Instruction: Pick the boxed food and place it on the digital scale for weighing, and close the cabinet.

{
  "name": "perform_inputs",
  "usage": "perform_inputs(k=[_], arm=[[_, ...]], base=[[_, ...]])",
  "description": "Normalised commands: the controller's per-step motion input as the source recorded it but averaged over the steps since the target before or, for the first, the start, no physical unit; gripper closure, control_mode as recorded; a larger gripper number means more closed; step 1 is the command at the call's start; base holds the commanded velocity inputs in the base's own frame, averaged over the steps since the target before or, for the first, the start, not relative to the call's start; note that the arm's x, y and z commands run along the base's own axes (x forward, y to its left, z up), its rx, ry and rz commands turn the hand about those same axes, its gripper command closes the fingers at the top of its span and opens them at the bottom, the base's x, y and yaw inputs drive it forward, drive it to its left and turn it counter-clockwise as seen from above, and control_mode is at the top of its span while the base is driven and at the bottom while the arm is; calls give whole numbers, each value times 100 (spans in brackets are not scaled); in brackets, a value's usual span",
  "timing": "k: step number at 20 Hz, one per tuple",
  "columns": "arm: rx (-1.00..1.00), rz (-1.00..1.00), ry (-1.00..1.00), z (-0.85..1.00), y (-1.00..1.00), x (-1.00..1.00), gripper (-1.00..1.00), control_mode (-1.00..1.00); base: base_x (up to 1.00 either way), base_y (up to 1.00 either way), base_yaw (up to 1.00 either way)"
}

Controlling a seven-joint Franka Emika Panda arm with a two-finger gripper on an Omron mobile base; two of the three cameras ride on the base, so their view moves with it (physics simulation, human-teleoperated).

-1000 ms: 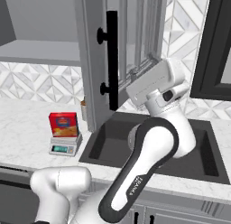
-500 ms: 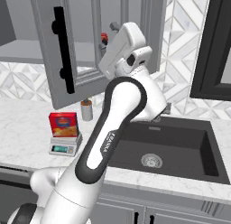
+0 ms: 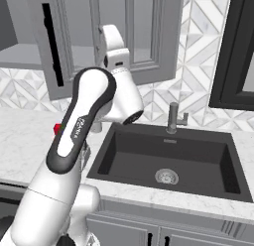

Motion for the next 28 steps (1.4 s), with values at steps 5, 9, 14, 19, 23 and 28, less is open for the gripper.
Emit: perform_inputs(k=[5,9,14,19,23,28], arm=[[-5,-43,9,-19,58,100,-100,-100],[-6,-41,12,-12,29,100,-100,-100],[-1,-30,12,-8,3,99,-100,-100],[0,-4,1,-1,-2,62,-100,-100],[0,0,0,-7,-10,44,-100,-100],[0,0,-1,-32,-8,63,-100,-100]], base=[[0,0,0],[0,0,0],[0,0,0],[0,0,0],[0,0,0],[0,0,0]])
